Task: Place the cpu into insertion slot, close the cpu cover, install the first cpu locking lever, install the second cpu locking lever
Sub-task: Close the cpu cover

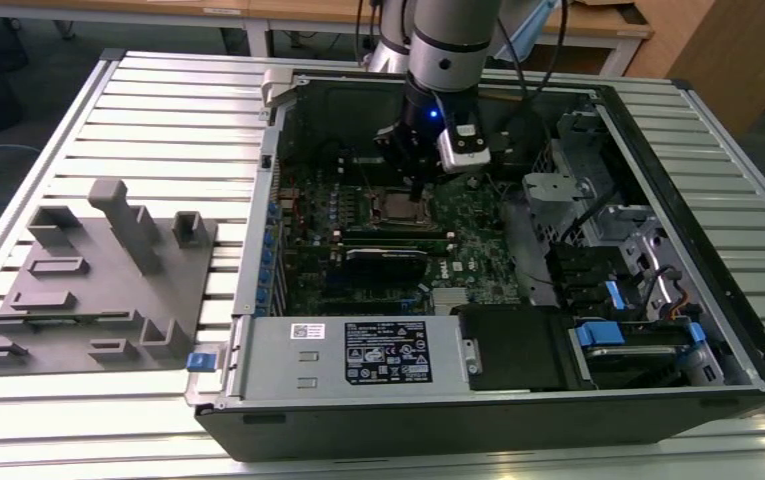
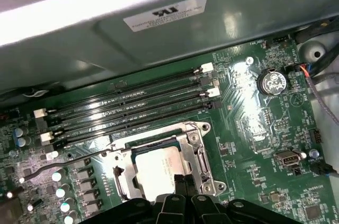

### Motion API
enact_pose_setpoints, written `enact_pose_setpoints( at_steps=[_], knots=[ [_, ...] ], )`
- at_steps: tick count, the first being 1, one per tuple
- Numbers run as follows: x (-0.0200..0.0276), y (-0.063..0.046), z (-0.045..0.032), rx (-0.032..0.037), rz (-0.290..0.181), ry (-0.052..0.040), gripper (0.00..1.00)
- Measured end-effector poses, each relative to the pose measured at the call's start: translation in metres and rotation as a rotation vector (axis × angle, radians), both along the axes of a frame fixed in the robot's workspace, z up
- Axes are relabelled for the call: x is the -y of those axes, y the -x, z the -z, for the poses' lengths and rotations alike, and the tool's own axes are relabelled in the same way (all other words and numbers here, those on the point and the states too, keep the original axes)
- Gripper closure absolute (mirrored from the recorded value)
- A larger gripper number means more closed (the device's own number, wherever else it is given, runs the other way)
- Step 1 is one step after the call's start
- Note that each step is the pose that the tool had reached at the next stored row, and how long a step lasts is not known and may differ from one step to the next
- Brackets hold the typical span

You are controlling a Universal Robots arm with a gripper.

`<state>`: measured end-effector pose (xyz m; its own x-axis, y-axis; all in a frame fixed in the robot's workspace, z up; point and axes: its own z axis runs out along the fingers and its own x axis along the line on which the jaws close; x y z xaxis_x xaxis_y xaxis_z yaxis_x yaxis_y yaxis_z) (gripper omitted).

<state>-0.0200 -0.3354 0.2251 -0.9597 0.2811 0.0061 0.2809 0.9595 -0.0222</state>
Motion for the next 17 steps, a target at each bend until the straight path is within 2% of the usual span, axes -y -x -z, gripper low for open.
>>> enact_pose_setpoints(
  at_steps=[5, 10, 17],
  knots=[
    [0.0000, 0.0001, -0.0092, 0.0001, -0.001, -0.0006, 0.90],
    [0.0000, 0.0063, -0.0072, 0.0022, -0.008, -0.0019, 0.90],
    [0.0002, 0.0087, -0.0042, 0.0150, -0.046, -0.0043, 0.90]
  ],
)
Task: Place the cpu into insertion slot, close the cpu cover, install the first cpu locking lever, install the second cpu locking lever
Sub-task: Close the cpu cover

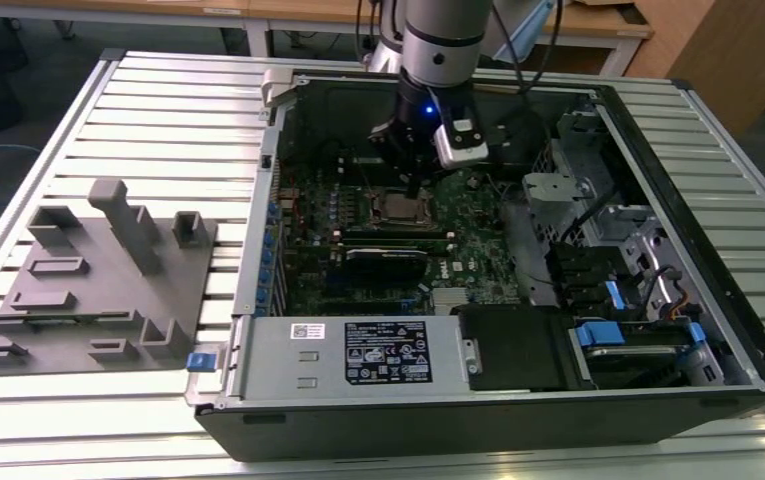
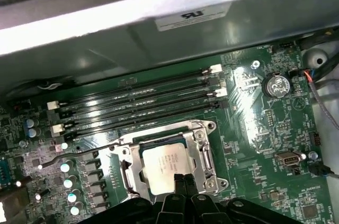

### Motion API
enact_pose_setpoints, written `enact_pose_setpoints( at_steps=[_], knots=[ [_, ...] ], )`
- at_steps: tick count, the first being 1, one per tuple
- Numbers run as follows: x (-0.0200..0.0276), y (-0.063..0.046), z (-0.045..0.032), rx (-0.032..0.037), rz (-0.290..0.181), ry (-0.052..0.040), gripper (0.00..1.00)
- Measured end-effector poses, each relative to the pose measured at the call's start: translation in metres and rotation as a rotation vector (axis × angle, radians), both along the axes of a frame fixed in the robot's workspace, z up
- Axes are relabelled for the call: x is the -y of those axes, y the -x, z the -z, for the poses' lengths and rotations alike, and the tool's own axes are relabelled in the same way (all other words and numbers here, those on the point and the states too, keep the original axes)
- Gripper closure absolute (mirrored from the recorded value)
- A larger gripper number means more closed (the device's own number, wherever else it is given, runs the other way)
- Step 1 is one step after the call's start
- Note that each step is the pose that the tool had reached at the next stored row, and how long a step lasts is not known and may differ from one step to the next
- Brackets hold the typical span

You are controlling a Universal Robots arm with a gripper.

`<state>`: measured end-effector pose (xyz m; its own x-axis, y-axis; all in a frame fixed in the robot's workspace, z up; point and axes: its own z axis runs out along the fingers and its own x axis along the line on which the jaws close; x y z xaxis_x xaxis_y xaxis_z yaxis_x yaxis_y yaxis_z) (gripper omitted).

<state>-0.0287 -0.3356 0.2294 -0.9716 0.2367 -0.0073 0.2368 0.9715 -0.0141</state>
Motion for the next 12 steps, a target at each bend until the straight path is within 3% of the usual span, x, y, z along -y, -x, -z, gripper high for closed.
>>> enact_pose_setpoints(
  at_steps=[12],
  knots=[
    [0.0012, 0.019, 0.0054, 0.0059, -0.024, 0.0000, 0.90]
  ],
)
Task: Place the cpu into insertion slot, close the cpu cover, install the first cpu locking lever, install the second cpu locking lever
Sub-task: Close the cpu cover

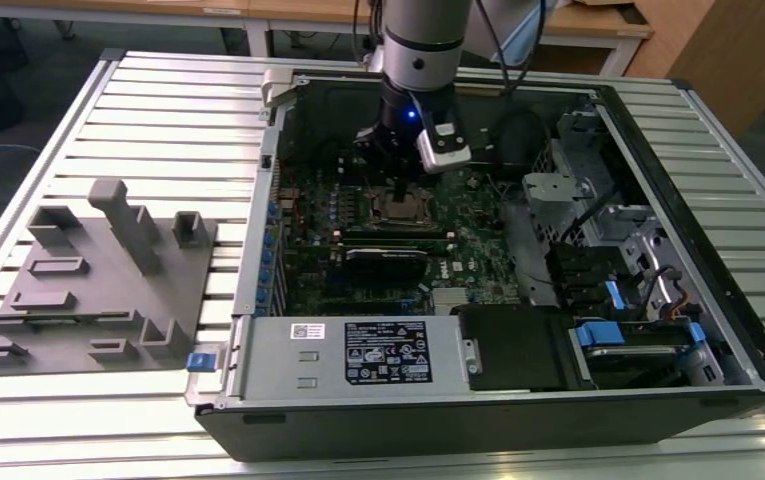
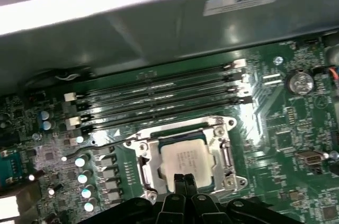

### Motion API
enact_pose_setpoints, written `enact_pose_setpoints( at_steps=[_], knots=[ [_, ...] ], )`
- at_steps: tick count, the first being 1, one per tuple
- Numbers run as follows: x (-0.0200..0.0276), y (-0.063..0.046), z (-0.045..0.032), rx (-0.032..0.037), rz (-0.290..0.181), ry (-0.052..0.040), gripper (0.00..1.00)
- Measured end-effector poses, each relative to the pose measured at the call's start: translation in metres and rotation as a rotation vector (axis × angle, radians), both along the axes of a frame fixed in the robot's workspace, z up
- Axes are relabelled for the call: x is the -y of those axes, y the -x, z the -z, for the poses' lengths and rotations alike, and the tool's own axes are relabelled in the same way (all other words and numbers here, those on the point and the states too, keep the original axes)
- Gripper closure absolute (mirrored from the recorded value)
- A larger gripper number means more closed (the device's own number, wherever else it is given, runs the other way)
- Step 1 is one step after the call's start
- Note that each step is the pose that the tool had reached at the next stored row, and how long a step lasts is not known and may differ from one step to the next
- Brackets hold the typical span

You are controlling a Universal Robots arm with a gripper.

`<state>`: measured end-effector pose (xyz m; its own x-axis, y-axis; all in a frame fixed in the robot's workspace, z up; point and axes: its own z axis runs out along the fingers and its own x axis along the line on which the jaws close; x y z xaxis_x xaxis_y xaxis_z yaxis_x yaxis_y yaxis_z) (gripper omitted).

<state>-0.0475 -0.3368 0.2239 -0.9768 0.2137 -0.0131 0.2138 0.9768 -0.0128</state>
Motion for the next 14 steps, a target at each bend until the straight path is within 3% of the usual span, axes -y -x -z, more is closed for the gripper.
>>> enact_pose_setpoints(
  at_steps=[5, 11, 14],
  knots=[
    [0.0000, 0.010, 0.0039, 0.0042, -0.006, -0.0001, 0.90],
    [0.0000, 0.011, 0.0068, 0.0081, -0.052, -0.0004, 0.90],
    [0.0000, 0.016, 0.0075, 0.0105, -0.052, -0.0007, 0.90]
  ],
)
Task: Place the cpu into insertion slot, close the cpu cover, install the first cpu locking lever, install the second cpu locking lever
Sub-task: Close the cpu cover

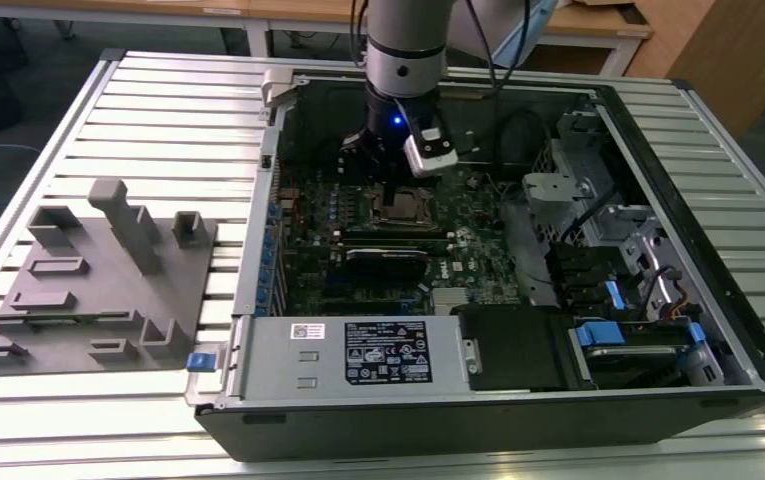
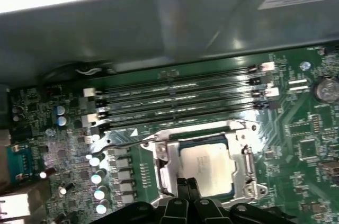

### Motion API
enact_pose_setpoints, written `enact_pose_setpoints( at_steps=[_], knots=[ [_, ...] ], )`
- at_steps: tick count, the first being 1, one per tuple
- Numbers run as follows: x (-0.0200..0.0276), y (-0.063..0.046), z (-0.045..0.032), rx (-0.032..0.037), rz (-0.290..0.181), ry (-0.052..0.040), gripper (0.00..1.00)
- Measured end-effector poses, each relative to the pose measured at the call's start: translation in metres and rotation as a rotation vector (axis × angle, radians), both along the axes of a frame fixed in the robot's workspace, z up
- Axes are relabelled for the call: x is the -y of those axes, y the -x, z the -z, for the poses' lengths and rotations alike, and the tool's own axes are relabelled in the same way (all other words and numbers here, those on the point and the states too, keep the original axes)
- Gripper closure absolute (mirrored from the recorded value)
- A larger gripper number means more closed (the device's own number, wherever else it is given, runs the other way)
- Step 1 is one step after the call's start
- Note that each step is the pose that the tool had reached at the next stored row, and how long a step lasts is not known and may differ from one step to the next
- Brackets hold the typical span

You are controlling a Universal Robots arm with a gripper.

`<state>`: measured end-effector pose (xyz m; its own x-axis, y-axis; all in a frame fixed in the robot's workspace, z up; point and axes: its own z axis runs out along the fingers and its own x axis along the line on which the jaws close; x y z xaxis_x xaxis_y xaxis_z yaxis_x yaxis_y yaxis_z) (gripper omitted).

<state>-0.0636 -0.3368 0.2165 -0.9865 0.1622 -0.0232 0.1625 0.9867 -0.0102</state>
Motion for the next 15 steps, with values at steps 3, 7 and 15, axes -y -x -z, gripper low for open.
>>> enact_pose_setpoints(
  at_steps=[3, 7, 15],
  knots=[
    [-0.0001, 0.004, 0.0021, 0.0091, -0.003, -0.0017, 0.90],
    [0.0000, 0.007, 0.0052, 0.0169, -0.013, -0.0044, 0.90],
    [0.0000, 0.012, 0.0083, 0.0177, -0.038, -0.0070, 0.90]
  ],
)
